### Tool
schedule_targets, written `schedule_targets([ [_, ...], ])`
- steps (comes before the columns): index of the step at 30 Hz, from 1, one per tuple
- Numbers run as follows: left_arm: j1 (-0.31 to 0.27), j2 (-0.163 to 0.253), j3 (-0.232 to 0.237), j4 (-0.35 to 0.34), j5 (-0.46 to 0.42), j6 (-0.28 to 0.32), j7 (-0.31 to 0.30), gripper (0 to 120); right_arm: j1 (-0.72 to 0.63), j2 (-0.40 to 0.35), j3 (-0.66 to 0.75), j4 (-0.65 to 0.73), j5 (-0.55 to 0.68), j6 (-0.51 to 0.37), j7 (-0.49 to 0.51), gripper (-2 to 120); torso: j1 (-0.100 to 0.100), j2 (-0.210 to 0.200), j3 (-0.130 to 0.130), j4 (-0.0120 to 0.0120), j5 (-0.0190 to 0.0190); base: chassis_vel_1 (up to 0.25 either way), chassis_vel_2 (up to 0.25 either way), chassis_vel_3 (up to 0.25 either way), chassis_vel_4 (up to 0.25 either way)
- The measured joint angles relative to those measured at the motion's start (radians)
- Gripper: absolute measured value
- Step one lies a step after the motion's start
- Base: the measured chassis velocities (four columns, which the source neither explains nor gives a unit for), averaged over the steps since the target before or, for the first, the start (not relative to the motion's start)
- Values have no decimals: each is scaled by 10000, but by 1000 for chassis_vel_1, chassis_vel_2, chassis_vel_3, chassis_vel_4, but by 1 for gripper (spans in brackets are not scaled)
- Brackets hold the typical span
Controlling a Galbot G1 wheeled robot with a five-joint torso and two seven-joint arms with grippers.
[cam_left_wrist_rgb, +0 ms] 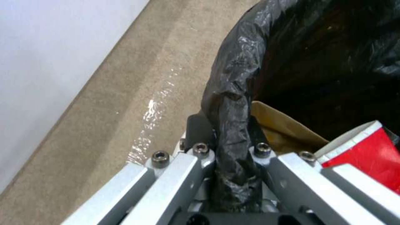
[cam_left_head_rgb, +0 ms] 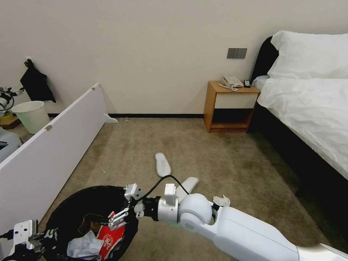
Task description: Pick up the trash bin, then pick up the garbage from the floor and place it into the trash bin.
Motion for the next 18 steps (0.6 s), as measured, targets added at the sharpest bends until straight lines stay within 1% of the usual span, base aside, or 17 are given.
schedule_targets([
  [1,0,0,0,0,0,0,0,3,0,0,0,0,0,0,0,100,0,0,0,0,0,0,0,0,0],
  [3,-89,-31,-8,48,37,0,-1,3,-172,-145,622,4,-96,197,439,100,0,0,0,-1,-1,0,0,0,0],
  [4,-89,-31,-8,48,37,0,-1,3,-172,-145,622,4,-96,197,439,100,0,0,0,-1,-1,0,0,0,0],
  [6,-177,-28,-15,91,59,0,0,3,-311,-341,1146,-1,-214,491,881,100,0,0,0,1,1,0,0,0,0],
  [7,-177,-28,-15,91,59,0,0,3,-311,-341,1146,-1,-214,491,881,100,0,0,0,1,1,0,0,0,0],
  [8,-212,-8,-21,135,174,0,41,3,-527,-644,1576,-152,-213,1414,1342,100,0,0,0,1,-1,0,0,0,0],
  [9,-217,-14,-26,169,296,0,97,3,-832,-926,2018,-345,-212,2296,1521,100,0,0,0,1,2,0,0,0,0],
  [10,-217,-14,-26,169,296,0,97,3,-832,-926,2018,-345,-212,2296,1521,100,0,0,0,1,2,0,0,0,0],
  [11,-242,-43,-16,201,353,0,135,3,-1435,-1351,2876,-389,-216,2602,1619,100,0,0,0,6,4,0,0,0,0],
  [12,-242,-43,-16,201,353,0,135,3,-1435,-1351,2876,-389,-216,2602,1619,100,0,0,0,6,4,0,0,0,0],
  [13,-293,-59,30,246,420,0,169,3,-2098,-1682,3666,-319,-335,2632,1820,100,0,0,0,5,2,0,0,0,0],
  [14,-293,-59,30,246,420,0,169,3,-2098,-1682,3666,-319,-335,2632,1820,100,0,0,0,5,2,0,0,0,0],
  [15,-392,-82,116,325,509,0,218,3,-3405,-2062,5029,-141,-863,2660,2226,100,0,1,0,-9,2,0,0,0,0],
  [16,-473,-90,179,376,555,0,251,3,-4373,-2192,5983,-6,-1295,2691,2505,100,0,0,0,-7,5,0,0,0,0],
  [17,-539,-90,223,426,603,0,292,3,-5109,-2238,6742,117,-1591,2695,2717,100,0,0,0,-9,7,0,0,0,0],
  [18,-539,-90,223,426,603,0,292,3,-5109,-2238,6742,117,-1591,2695,2717,100,0,0,0,-9,7,0,0,0,0],
])
